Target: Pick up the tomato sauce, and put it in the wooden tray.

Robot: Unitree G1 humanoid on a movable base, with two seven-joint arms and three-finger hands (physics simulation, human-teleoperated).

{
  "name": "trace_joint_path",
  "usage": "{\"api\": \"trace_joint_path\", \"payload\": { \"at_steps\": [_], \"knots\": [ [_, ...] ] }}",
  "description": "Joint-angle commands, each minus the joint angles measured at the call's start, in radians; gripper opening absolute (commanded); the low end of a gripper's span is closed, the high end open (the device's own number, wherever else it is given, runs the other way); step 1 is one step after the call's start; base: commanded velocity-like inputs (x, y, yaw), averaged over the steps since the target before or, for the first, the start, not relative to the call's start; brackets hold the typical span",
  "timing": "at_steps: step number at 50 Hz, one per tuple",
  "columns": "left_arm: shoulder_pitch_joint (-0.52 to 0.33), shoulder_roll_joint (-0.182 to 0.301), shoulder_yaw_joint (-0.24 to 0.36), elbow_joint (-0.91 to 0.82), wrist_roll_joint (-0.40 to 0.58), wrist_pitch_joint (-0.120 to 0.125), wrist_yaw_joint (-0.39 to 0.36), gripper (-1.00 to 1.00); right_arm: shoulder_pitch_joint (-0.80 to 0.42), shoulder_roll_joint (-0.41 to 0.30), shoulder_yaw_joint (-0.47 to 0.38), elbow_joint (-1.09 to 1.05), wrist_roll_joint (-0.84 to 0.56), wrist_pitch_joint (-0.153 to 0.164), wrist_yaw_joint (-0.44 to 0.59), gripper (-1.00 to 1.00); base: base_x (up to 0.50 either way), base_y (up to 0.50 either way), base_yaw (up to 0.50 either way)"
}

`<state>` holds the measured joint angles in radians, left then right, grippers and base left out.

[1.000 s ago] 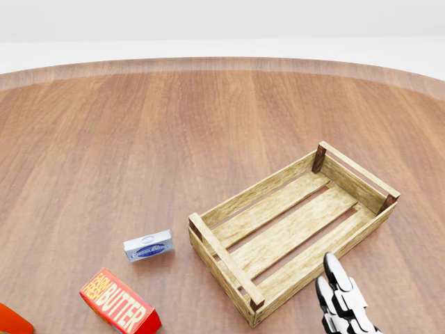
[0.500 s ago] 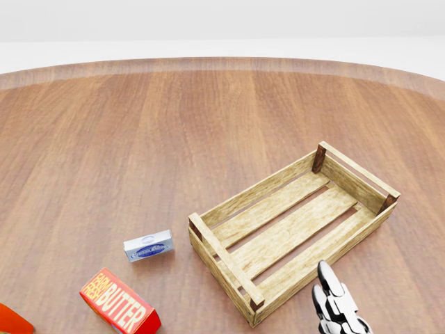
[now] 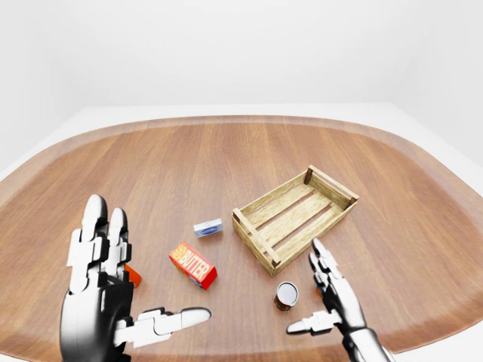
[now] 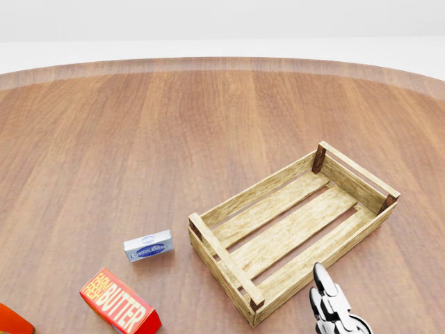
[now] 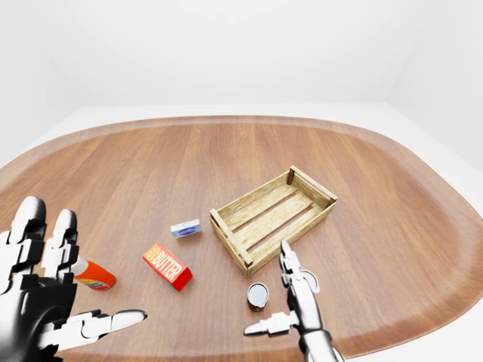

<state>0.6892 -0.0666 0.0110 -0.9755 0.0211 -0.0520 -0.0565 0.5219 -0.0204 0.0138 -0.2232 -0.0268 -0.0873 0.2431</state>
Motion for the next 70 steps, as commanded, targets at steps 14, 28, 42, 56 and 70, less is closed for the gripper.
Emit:
{"api": "trace_joint_path", "payload": {
  "at_steps": [14,28,42,56,70],
  "knots": [
    [0.008,0.001,-0.002,-0.002,0.001,-0.009,0.002,1.00,-0.052,-0.001,0.000,0.087,-0.031,0.000,-0.030,1.00,0.00,0.00,0.00],
    [0.013,0.000,-0.004,-0.007,0.003,-0.010,0.002,1.00,-0.062,-0.004,0.004,0.126,-0.046,0.000,-0.043,1.00,0.00,0.00,0.00],
    [0.014,-0.002,0.000,-0.010,0.000,-0.009,0.000,1.00,-0.076,-0.007,0.009,0.158,-0.058,0.000,-0.058,1.00,0.00,0.00,0.00],
    [0.007,-0.001,-0.002,-0.006,0.004,-0.007,0.002,1.00,-0.103,-0.007,0.012,0.202,-0.073,0.000,-0.074,1.00,0.00,0.00,0.00],
    [0.007,0.002,-0.004,-0.007,0.005,-0.007,0.006,1.00,-0.137,-0.008,0.006,0.249,-0.084,0.000,-0.089,1.00,0.00,0.00,0.00]
  ]
}}
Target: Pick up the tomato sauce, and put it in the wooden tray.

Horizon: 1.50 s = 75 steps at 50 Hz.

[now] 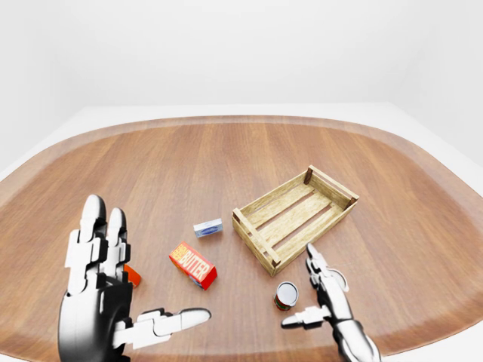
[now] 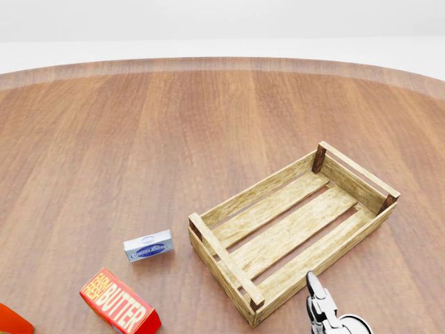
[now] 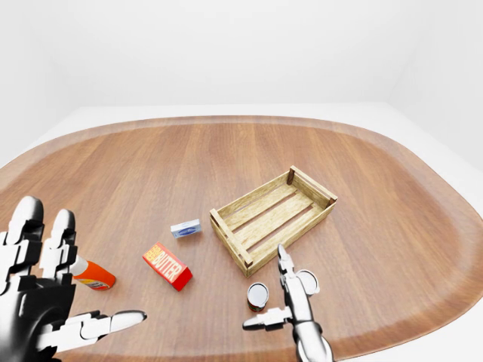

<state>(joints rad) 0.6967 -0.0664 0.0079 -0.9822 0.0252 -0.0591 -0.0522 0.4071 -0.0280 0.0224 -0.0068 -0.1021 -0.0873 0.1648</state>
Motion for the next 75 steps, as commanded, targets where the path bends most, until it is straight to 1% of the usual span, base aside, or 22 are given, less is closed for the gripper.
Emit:
{"api": "trace_joint_path", "payload": {
  "at_steps": [1,14,35,60,75],
  "knots": [
    [0.000,0.002,-0.002,0.000,0.001,0.000,0.002,1.00,-0.023,0.000,-0.002,0.036,-0.010,0.000,-0.011,1.00,0.00,0.00,0.00],
    [0.011,0.001,-0.002,-0.001,-0.002,-0.011,0.001,1.00,-0.033,0.000,0.002,0.070,-0.022,0.000,-0.021,1.00,0.00,0.00,0.00],
    [0.011,0.002,-0.002,-0.001,-0.002,-0.011,0.002,1.00,-0.025,-0.006,0.027,0.122,-0.052,0.000,-0.043,1.00,0.00,0.00,0.00],
    [0.012,0.002,-0.005,-0.006,0.000,-0.009,0.002,1.00,-0.056,-0.007,0.029,0.184,-0.070,0.000,-0.062,1.00,0.00,0.00,0.00],
    [0.015,0.003,-0.004,-0.007,-0.002,-0.011,0.002,1.00,-0.062,-0.009,0.034,0.209,-0.079,0.000,-0.070,1.00,0.00,0.00,0.00]
  ]
}}
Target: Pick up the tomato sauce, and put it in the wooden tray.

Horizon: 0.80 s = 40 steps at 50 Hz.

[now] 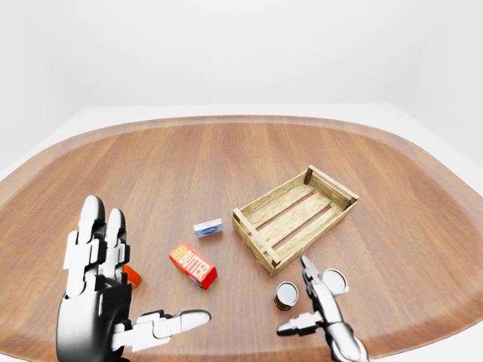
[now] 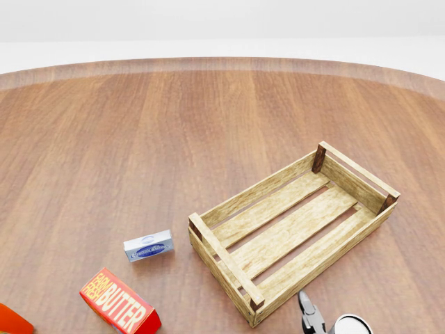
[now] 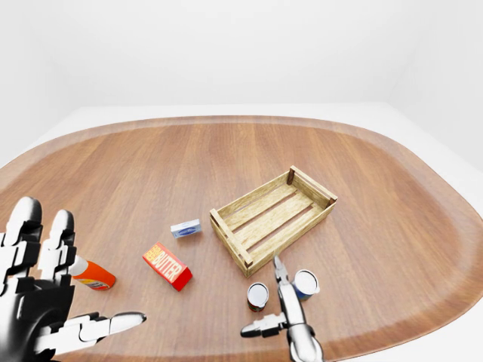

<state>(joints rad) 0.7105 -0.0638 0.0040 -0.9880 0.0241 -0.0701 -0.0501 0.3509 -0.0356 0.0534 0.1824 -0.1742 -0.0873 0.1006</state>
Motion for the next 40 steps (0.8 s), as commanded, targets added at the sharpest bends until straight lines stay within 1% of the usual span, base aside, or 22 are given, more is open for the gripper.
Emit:
{"api": "trace_joint_path", "payload": {
  "at_steps": [1,12,17,24,30,40],
  "knots": [
    [0.001,0.000,0.000,-0.001,0.000,0.000,0.000,1.00,-0.006,-0.001,0.003,0.019,-0.008,0.000,-0.007,1.00,0.00,0.00,0.00],
    [-0.001,0.000,-0.001,0.001,0.000,0.000,0.000,1.00,-0.010,-0.001,0.009,0.035,-0.017,0.000,-0.013,1.00,0.00,0.00,0.00],
    [-0.008,0.002,-0.003,0.004,0.003,0.007,0.001,1.00,-0.013,-0.001,0.014,0.050,-0.028,0.000,-0.020,1.00,0.00,0.00,0.00],
    [-0.001,0.001,0.002,0.001,-0.003,0.001,-0.002,1.00,-0.015,-0.001,0.020,0.056,-0.033,0.000,-0.025,1.00,0.00,0.00,0.00],
    [-0.008,0.002,-0.001,0.003,0.002,0.006,0.000,1.00,-0.012,-0.001,0.025,0.047,-0.032,0.000,-0.024,1.00,0.00,0.00,0.00],
    [-0.010,0.002,0.001,0.002,0.001,0.008,-0.002,1.00,-0.016,-0.002,0.029,0.046,-0.032,0.000,-0.027,1.00,0.00,0.00,0.00]
  ]
}}
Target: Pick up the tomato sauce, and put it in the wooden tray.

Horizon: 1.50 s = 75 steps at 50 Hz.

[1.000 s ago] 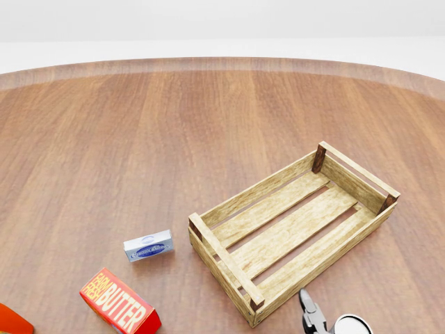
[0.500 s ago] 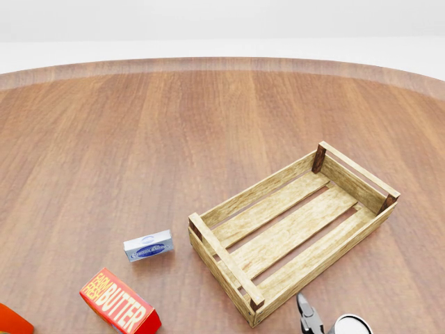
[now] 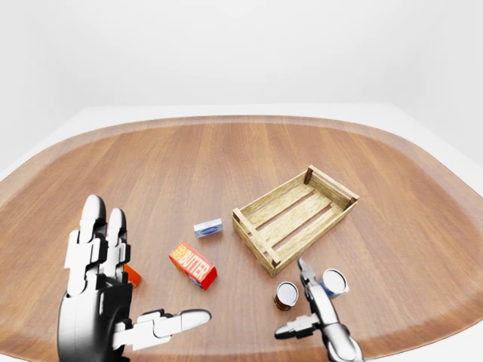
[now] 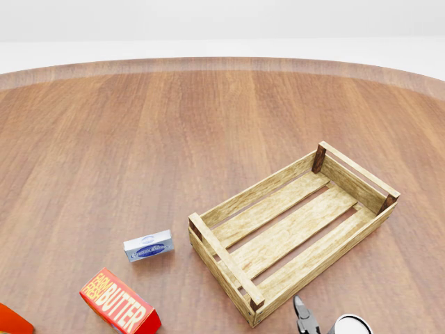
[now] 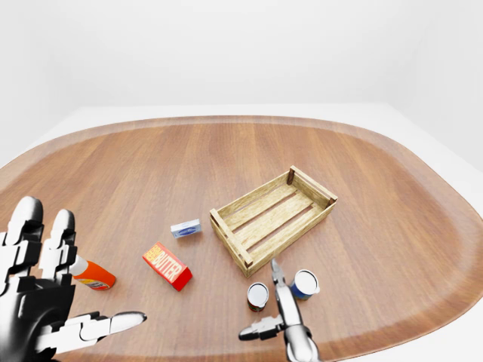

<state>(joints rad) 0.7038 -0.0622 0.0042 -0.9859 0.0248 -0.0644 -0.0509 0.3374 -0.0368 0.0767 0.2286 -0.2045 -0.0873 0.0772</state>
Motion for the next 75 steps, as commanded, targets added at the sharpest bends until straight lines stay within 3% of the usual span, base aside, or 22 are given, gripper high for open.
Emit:
{"api": "trace_joint_path", "payload": {
  "at_steps": [1,45,46,48,49,50,51,75],
  "knots": [
    [-0.003,0.000,0.002,0.000,0.000,0.003,-0.001,1.00,-0.003,-0.001,0.005,0.001,-0.002,0.000,-0.003,1.00,0.00,0.00,0.00],
    [0.008,0.010,-0.012,-0.002,0.005,-0.007,0.013,1.00,-0.027,-0.001,0.012,0.064,-0.026,0.000,-0.024,1.00,0.00,0.00,0.00],
    [0.009,0.010,-0.012,-0.003,0.005,-0.008,0.013,1.00,-0.027,-0.001,0.012,0.064,-0.026,0.000,-0.024,0.90,0.00,0.00,0.00],
    [0.009,0.010,-0.014,-0.003,0.007,-0.008,0.013,1.00,-0.026,-0.001,0.012,0.063,-0.025,0.000,-0.023,0.34,0.00,0.00,0.00],
    [0.007,0.011,-0.015,-0.002,0.009,-0.007,0.014,1.00,-0.028,-0.001,0.012,0.070,-0.032,0.000,-0.029,-0.46,0.00,0.00,0.00],
    [0.007,0.011,-0.016,-0.002,0.009,-0.007,0.014,1.00,-0.028,-0.001,0.012,0.070,-0.033,0.000,-0.030,-0.46,0.00,0.00,0.00],
    [0.008,0.012,-0.016,-0.002,0.009,-0.007,0.015,1.00,-0.027,-0.002,0.014,0.074,-0.036,0.000,-0.029,-1.00,0.00,0.00,0.00],
    [0.015,0.005,-0.006,-0.007,-0.001,-0.014,0.008,1.00,-0.006,-0.006,0.021,0.046,-0.024,0.000,-0.011,-1.00,0.00,0.00,0.00]
  ]
}}
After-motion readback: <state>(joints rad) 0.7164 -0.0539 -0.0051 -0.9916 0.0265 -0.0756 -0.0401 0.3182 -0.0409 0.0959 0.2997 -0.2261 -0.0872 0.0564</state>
